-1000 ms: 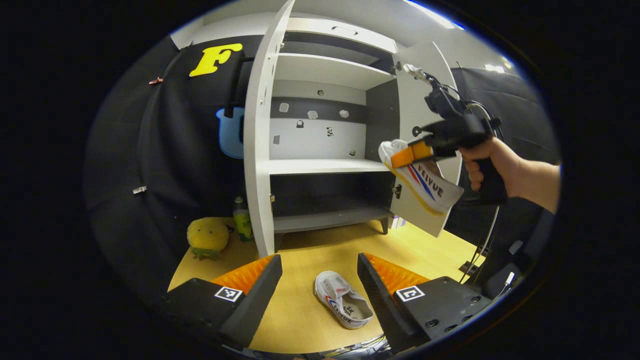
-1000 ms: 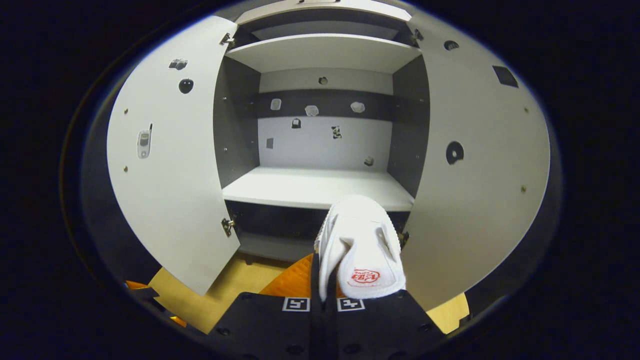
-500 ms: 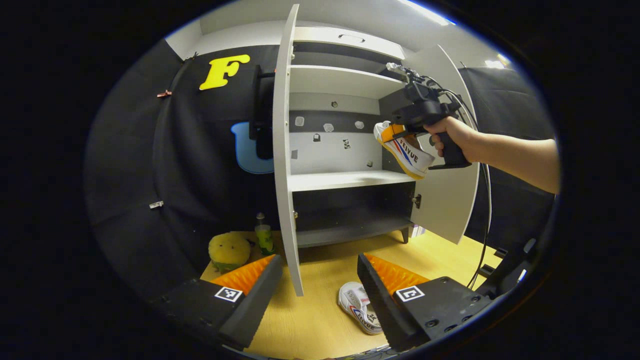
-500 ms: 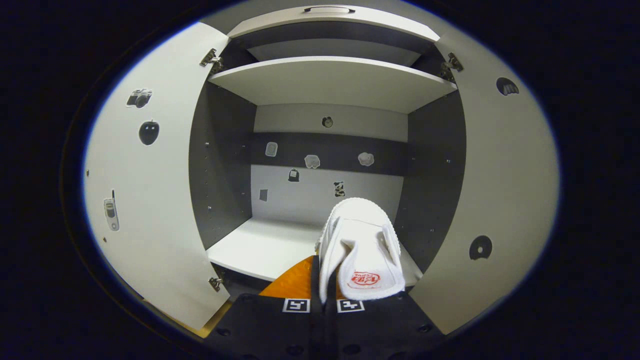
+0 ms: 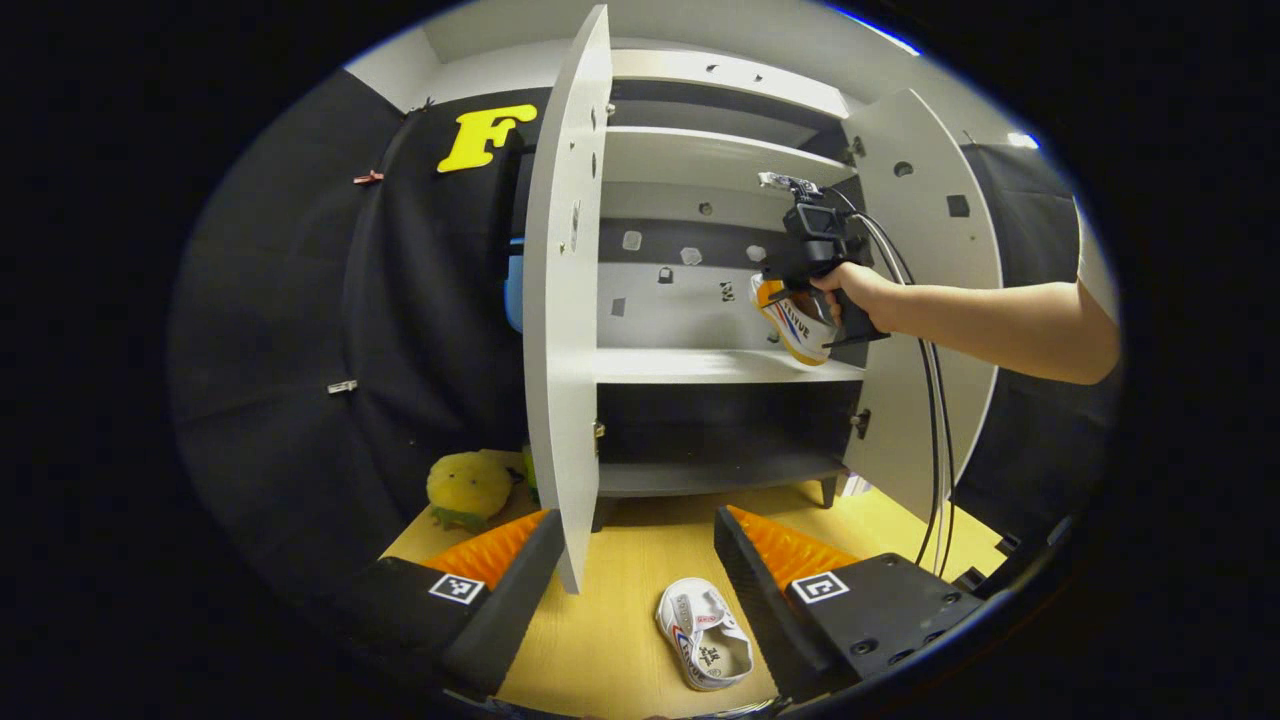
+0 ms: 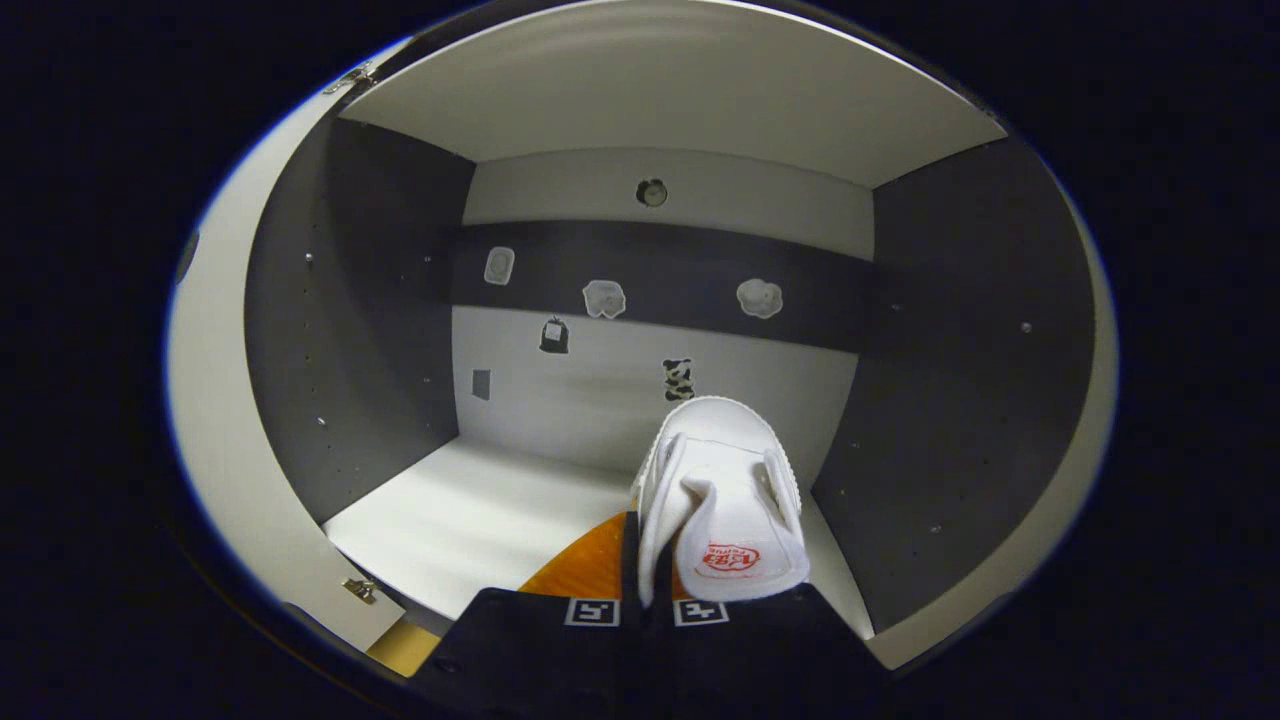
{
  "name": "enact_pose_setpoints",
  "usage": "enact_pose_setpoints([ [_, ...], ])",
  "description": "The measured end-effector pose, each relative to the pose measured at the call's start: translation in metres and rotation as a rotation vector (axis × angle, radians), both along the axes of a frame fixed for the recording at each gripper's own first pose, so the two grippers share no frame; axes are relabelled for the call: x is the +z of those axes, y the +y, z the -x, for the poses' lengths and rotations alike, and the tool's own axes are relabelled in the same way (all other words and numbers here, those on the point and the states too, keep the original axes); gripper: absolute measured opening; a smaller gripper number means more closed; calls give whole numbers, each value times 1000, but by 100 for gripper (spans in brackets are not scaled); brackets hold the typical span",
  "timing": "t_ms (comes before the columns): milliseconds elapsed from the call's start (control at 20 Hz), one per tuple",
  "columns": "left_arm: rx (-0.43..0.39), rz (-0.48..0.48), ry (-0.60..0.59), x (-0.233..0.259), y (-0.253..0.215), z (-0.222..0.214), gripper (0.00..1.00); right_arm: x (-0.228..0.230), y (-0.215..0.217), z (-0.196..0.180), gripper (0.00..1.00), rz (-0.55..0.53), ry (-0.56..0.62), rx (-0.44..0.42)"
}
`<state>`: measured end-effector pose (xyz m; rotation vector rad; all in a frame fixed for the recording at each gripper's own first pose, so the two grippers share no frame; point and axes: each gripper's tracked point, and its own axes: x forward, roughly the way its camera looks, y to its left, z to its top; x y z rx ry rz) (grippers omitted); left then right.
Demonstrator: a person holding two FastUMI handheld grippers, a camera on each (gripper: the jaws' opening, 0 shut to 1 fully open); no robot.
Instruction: Grab one shoe with the right hand and put it into the shoe cabinet, grab the other shoe with the left hand and put it into the shoe cabinet; then close the right door with the right hand and the left door with the left hand.
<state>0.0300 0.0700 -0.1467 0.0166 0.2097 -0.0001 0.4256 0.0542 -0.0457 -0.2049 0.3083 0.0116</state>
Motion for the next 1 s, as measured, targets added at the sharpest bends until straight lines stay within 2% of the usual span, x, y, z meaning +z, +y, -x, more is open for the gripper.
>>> enact_pose_setpoints([
  [100,41,7,2,0,-2,-2,95,-13,-4,-22,0,-8,37,-8],
  [150,51,15,2,1,-4,-3,95,-18,-6,-29,5,-13,59,-10],
  [350,89,0,-5,5,-2,-7,95,-49,-2,-54,5,28,182,0],
  [550,124,-10,-12,11,2,-6,95,-71,4,-61,5,-37,289,-27],
  [700,141,-18,-19,15,1,-1,95,-77,3,-62,5,-51,306,-60],
  [800,145,-24,-22,17,-2,2,95,-79,-2,-61,8,-58,315,-97],
  [850,147,-26,-24,19,-2,4,95,-78,-2,-57,22,-68,327,-103],
  [950,144,-31,-33,22,-6,9,95,-69,1,-51,39,-88,311,-97],
  [1000,138,-30,-33,22,-7,12,95,-63,6,-48,51,-102,297,-85],
])
